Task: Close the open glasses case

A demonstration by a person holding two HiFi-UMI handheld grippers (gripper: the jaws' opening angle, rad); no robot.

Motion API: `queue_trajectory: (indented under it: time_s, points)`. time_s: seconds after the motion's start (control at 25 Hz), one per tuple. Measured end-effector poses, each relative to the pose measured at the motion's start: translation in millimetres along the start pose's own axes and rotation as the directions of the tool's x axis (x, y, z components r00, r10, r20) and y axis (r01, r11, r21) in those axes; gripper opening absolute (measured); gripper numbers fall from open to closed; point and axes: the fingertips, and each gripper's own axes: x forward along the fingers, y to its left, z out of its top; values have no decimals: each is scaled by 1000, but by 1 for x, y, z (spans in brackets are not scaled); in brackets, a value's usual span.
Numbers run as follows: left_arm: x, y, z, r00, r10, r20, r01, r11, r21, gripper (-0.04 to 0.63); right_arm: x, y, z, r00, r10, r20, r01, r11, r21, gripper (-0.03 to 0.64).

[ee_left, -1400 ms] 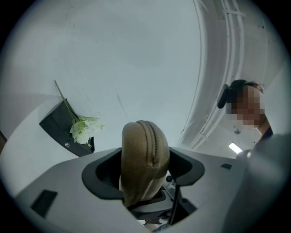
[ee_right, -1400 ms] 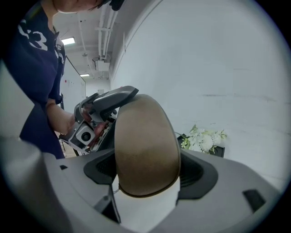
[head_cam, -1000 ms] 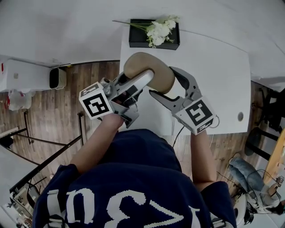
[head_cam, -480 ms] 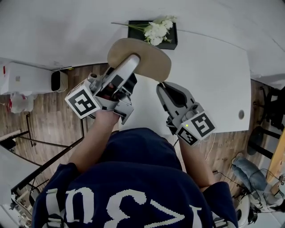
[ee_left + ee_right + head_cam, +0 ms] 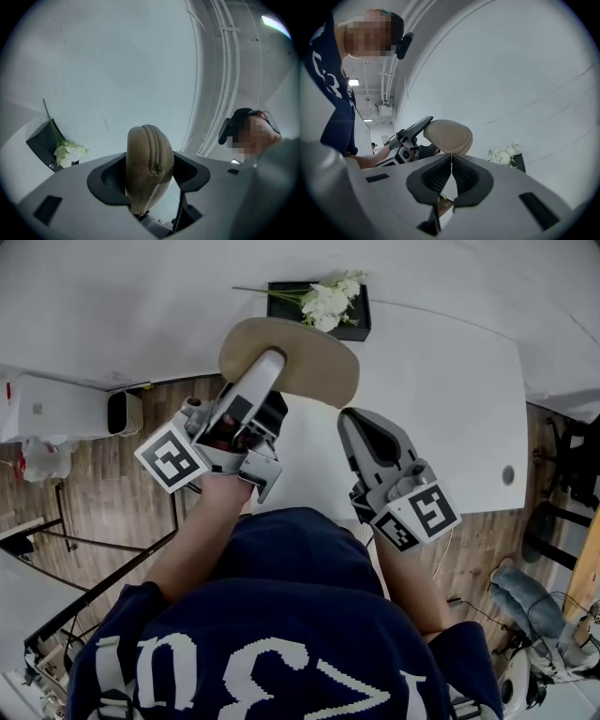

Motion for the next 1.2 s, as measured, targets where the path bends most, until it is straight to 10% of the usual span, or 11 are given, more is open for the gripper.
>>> queue_trajectory:
  time_s: [0.6,0.84,1.2]
  points:
    - [-8,-17,-10,993,-68,-97,64,997,-47,272,-20,-11,33,998,-6,68,14,994,-107,23]
    - [-9,-18,7,992,-119,47,123,988,-92,273,-9,21,40,995,94,39,-86,979,-185,23]
    - [7,-14,-18,997,-69,18,71,994,-78,288,2,67,27,968,247,-33,-248,937,-244,23]
